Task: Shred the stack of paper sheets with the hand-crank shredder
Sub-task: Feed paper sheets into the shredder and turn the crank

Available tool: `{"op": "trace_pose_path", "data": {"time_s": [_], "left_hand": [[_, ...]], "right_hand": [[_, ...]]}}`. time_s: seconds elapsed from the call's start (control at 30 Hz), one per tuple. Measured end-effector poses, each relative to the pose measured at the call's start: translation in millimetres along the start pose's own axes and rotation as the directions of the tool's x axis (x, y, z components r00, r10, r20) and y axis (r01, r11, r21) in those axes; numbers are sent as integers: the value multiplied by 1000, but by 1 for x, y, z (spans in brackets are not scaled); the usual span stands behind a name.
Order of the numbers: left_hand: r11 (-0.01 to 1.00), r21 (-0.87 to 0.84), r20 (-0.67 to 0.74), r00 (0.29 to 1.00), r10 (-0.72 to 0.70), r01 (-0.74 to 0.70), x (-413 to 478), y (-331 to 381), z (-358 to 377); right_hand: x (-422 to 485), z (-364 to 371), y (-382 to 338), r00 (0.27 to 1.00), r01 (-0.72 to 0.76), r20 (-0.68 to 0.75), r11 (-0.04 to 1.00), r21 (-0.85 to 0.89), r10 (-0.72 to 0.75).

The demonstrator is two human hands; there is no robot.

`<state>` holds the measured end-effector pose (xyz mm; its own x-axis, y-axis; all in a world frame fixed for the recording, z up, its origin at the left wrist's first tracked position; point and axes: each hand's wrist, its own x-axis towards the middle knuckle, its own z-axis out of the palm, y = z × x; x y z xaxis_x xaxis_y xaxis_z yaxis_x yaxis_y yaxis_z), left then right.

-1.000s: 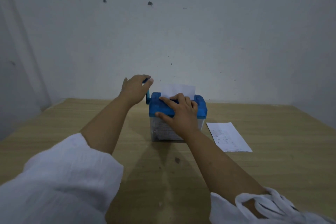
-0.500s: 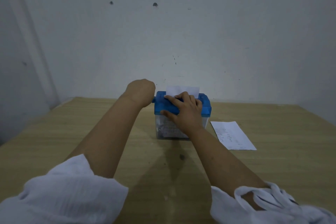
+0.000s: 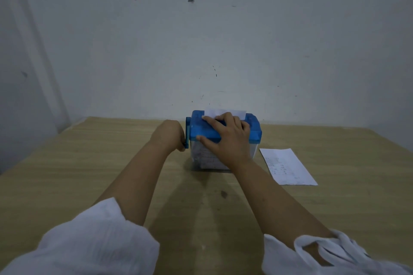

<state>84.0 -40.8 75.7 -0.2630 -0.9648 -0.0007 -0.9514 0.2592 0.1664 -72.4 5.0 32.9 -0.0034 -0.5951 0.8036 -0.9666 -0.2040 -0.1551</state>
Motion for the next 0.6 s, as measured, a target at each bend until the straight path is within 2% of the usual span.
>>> {"op": "trace_pose_path", "data": {"time_s": [0.2,0.3,0.4,0.47,0.53,0.6], "left_hand": [[981,-150,56,992,-117,124,28,-3,10],[959,-268,-106,987,-122,89,37,-3,17],[923,-385,-304,945,-122,-5,37,0,26],[885,-465,-324,935,-143,-26,37,0,30],[766,-642,-233,942,-240,36,36,-1,33],[515,-845,-63,931,-360,142,34,-1,31]], "right_hand": [[-1,7,2,998,25,-66,1000,0,-25],[0,9,4,997,29,-74,999,-22,-31],[1,11,4,997,32,-73,999,-31,-34],[1,11,4,997,24,-74,999,-30,-26],[0,11,6,996,26,-79,999,-32,-29],[-1,11,6,996,26,-80,999,-35,-29]]}}
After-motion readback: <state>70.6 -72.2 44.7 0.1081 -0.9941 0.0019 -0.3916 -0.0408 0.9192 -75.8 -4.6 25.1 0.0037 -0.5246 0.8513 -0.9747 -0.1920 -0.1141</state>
